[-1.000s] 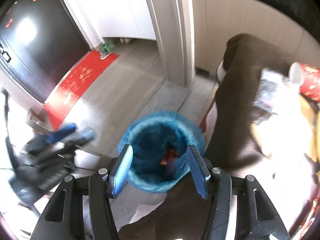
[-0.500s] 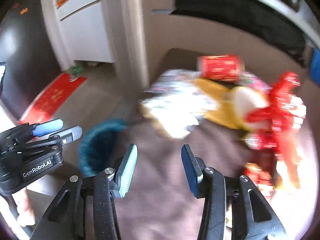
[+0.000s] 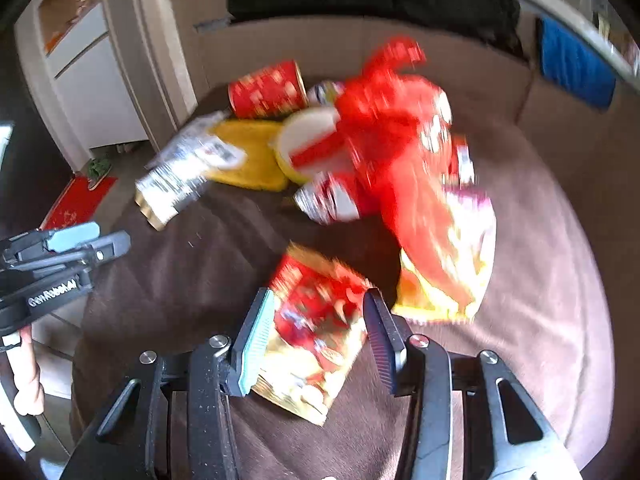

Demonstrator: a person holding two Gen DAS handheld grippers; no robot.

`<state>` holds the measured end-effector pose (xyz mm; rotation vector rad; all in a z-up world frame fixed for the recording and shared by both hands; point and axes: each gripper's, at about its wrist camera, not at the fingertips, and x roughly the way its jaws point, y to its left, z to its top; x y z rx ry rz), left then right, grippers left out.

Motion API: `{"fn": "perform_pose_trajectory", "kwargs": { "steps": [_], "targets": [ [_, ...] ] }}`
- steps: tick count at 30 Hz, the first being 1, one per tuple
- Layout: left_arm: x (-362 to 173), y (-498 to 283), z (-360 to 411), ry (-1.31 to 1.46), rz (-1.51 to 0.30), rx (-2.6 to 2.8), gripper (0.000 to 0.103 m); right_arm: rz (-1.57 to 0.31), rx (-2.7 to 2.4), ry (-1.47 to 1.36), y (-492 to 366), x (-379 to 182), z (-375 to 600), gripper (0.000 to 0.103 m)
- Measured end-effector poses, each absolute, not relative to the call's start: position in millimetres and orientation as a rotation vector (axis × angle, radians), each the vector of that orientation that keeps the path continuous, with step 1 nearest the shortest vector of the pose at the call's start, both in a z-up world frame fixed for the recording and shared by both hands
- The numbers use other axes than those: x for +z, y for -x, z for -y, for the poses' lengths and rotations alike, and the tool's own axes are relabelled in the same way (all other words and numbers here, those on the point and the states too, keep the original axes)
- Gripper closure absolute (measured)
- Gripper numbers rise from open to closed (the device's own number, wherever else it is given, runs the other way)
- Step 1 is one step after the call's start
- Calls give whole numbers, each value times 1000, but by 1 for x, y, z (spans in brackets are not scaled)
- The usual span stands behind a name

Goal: Collect trash
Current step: 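Move the right tool back over the bed toward the red snack wrapper, then grasp the red snack wrapper with the right gripper while the left grasps the red cup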

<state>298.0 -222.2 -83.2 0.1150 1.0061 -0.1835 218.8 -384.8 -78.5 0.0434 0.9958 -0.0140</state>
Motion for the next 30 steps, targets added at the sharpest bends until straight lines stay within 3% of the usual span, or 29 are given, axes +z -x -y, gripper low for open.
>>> {"fn": "perform_pose_trajectory", "kwargs": {
  "steps": [30],
  "targets": [
    [-102,-310,189,-51,-1058,-148,54,-984,-53,-158,-208,-90,383,57]
  ]
}}
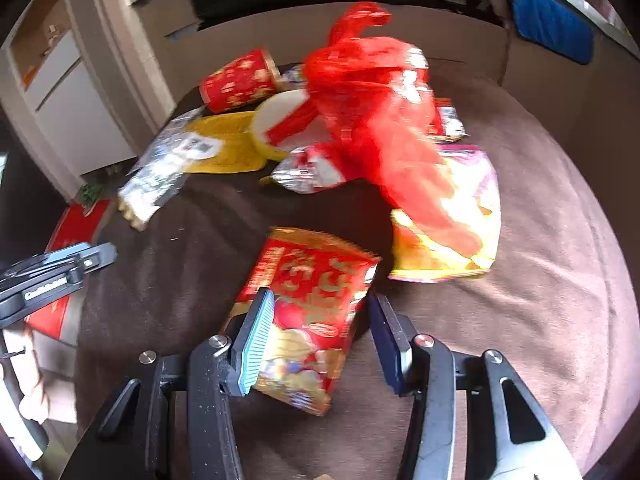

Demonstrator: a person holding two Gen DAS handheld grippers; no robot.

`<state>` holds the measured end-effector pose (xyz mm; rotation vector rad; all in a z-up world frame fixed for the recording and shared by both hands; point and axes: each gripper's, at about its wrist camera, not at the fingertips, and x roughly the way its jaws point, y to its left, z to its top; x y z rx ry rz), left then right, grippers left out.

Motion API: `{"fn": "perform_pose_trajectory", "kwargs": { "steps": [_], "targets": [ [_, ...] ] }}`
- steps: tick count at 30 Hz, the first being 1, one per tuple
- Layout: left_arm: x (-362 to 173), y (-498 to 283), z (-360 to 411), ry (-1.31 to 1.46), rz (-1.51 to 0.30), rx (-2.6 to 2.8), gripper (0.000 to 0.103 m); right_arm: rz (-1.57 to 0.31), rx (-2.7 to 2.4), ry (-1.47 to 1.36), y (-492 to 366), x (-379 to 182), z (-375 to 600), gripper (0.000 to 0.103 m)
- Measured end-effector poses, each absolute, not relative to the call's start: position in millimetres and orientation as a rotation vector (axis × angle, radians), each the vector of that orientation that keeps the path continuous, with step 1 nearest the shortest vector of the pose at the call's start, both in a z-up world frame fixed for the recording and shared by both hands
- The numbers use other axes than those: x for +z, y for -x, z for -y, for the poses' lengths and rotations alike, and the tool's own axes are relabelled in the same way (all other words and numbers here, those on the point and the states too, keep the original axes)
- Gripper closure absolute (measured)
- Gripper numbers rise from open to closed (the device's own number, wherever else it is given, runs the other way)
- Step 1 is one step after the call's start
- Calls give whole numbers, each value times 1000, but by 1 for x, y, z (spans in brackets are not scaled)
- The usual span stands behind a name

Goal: Collect trash
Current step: 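Grasp the red snack wrapper with the right gripper while the left grasps the red cup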

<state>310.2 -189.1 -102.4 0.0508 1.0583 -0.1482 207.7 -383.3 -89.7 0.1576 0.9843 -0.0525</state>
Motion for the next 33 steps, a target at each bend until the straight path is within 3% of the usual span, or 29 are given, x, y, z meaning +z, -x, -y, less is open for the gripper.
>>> {"fn": "perform_pose_trajectory", "kwargs": {
  "steps": [8,9,13,16,33],
  "targets": [
    [-103,-310,186,-38,-1064,-147,54,-984,28,-52,-216,-92,357,57],
    [-103,-310,186,-36,-1066,-147,54,-990,37,-48,-218,-92,357,59],
    [-102,-311,185,-30,-1066,-142,54,-998,28,-29,-228,-92,357,89],
    [-100,-314,184,-32,-1061,-141,54,-992,47,-35,-231,-89,359,94],
    [-82,-340,200,-63,-1018,-180,54,-927,131,-6,-228,-61,362,98]
  ]
}}
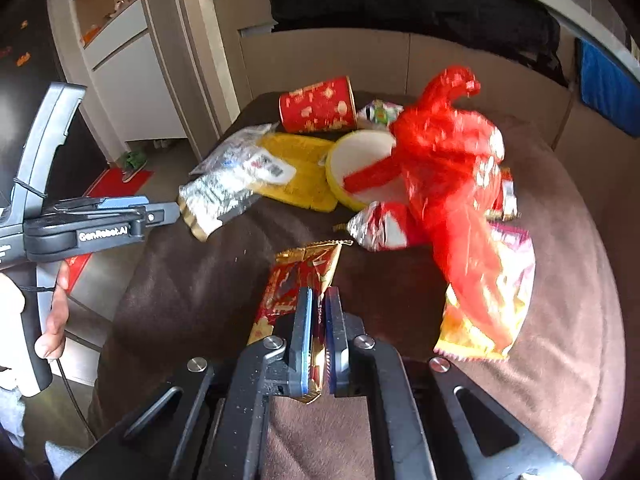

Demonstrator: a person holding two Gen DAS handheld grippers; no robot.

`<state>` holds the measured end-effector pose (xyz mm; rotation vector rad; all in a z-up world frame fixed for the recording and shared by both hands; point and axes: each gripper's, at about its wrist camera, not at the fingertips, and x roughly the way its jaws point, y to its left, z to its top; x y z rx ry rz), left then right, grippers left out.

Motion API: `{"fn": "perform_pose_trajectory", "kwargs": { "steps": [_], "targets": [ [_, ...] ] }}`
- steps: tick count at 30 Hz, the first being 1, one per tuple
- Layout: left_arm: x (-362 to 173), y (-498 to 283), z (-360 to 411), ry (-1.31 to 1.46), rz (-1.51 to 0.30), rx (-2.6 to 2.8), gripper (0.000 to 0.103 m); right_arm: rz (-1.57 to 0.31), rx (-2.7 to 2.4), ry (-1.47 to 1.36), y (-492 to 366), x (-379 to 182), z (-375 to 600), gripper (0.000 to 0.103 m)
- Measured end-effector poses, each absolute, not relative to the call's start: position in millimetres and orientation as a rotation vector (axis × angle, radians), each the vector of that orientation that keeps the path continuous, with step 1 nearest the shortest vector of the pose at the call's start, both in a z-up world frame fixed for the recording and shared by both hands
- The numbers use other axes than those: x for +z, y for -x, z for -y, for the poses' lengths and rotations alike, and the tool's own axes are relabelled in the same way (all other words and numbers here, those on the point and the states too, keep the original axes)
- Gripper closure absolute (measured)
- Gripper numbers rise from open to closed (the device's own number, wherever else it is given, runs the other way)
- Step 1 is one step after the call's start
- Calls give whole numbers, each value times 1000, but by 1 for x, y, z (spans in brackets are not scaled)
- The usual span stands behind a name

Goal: Collect trash
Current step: 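Grasp the red snack wrapper with the right gripper while the left grasps the red cup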

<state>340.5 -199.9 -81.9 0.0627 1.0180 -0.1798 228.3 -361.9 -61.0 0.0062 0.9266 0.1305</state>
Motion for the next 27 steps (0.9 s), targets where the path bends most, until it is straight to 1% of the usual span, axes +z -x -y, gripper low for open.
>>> {"fn": "perform_pose_trajectory", "kwargs": {
  "steps": [4,9,15,20,23,27],
  "targets": [
    [-69,-360,212,-75,-1015,-174,54,-908,142,-14,-238,-48,367,99],
    [-47,-404,232,-49,-1023,-158,54,-868,155,-8,-254,-19,388,99],
    [-22,-451,292,-173,-993,-143,54,-826,129,-22,-274,8,430,98],
    [-10,-491,340,-216,-996,-63,54,-845,142,-57,-286,-2,447,98],
    [-3,-502,367,-261,-971,-28,54,-855,149,-78,-289,-9,456,98],
    [-9,-515,405,-360,-978,-22,54,-852,148,-110,-290,-13,468,98]
  ]
}}
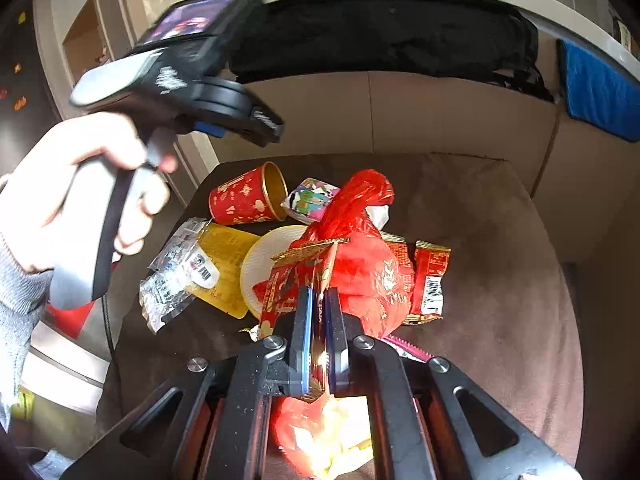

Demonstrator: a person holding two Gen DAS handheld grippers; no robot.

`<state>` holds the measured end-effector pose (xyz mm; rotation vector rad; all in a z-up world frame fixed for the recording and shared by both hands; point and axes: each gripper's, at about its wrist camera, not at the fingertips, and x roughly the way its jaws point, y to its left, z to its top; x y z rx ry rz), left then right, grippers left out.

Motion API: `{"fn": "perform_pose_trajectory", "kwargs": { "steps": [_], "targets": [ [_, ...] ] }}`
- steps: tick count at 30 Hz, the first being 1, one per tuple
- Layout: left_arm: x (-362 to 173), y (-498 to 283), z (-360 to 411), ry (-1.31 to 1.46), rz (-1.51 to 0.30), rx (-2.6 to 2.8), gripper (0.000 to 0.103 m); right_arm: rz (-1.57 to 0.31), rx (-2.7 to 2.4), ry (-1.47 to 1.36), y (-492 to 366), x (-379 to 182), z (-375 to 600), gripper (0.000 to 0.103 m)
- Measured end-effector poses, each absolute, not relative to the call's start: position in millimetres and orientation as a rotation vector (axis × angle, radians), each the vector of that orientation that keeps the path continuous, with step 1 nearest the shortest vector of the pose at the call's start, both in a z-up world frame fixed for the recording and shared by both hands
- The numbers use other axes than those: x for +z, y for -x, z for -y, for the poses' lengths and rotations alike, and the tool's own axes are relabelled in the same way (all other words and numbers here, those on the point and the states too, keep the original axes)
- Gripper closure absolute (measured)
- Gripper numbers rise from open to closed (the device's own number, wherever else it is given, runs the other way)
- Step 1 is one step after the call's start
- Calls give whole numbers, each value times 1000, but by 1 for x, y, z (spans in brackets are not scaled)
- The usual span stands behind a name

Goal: Collect trash
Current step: 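Grasp the red snack wrapper with the right gripper while the left grasps the red cup, then carry the red cup and red snack wrapper over the blue-lined bin with both tools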

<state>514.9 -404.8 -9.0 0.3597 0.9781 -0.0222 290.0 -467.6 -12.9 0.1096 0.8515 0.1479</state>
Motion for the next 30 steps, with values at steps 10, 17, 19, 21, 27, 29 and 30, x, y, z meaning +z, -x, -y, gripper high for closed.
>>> {"fn": "perform_pose_trajectory", "kwargs": {
  "steps": [10,17,19,21,27,29,30],
  "targets": [
    [-45,-525,402,-474,-1041,42,54,-839,166,-146,-283,-16,474,98],
    [-50,-524,364,-398,-1098,17,75,-846,179,-158,-282,-18,472,98],
    [-47,-519,358,-424,-1074,19,81,-844,181,-151,-280,-17,470,98],
    [-46,-513,356,-447,-1056,14,84,-845,182,-149,-279,-18,468,98],
    [-29,-485,330,-444,-1012,-4,94,-848,208,-166,-277,-14,459,98],
    [-23,-476,315,-414,-1010,-20,96,-848,222,-173,-275,-11,454,98],
    [-20,-472,309,-400,-1011,-26,97,-847,229,-177,-274,-9,451,98]
  ]
}}
